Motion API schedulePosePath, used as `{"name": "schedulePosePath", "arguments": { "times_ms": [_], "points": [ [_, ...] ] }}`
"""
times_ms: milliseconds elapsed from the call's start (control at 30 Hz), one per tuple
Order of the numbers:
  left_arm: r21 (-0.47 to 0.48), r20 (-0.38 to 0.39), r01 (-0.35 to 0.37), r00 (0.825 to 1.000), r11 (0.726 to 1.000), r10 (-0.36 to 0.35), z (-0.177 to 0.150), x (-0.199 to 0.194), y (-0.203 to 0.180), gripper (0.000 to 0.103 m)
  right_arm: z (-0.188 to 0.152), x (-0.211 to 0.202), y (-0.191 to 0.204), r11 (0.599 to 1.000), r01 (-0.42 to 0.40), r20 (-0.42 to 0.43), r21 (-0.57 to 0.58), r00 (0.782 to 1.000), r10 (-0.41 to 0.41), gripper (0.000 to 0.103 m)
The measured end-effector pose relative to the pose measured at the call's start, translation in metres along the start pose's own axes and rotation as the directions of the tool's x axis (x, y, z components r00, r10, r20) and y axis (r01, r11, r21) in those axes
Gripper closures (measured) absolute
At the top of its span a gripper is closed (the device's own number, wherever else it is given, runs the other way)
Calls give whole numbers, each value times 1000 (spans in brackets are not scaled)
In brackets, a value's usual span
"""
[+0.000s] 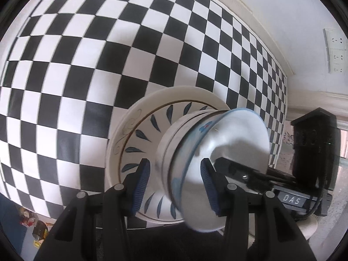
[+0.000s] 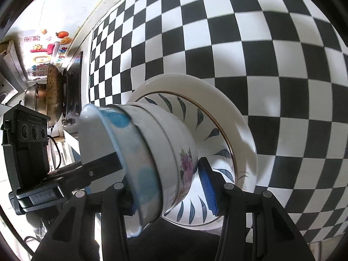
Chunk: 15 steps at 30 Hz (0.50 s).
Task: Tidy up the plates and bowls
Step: 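Lower the nested bowls onto the plate stack and open the right tool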
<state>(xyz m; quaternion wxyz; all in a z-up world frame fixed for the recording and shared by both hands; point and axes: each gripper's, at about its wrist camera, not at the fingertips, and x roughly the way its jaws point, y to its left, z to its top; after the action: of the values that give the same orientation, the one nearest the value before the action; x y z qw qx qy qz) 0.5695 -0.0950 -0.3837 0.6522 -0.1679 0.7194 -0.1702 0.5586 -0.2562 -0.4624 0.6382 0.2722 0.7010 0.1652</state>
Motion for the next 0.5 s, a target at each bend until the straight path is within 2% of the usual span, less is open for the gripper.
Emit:
{"name": "schedulePosePath", "arguments": {
  "times_ms": [100,233,333,500],
  "points": [
    [17,46,-58,997,998,58,-7,-13,-2,58,-5,-13,8,998,52,37,-26,998,-51,53],
    [43,132,-158,980,986,151,-19,-33,-7,56,-16,-29,22,989,136,91,-64,987,-130,53],
    [57,193,-219,960,974,204,-30,-45,-10,56,-29,-42,34,976,201,138,-87,972,-188,53],
    [91,295,-328,911,940,290,-50,-62,-19,55,-52,-59,52,950,296,218,-103,938,-269,53]
  ]
}}
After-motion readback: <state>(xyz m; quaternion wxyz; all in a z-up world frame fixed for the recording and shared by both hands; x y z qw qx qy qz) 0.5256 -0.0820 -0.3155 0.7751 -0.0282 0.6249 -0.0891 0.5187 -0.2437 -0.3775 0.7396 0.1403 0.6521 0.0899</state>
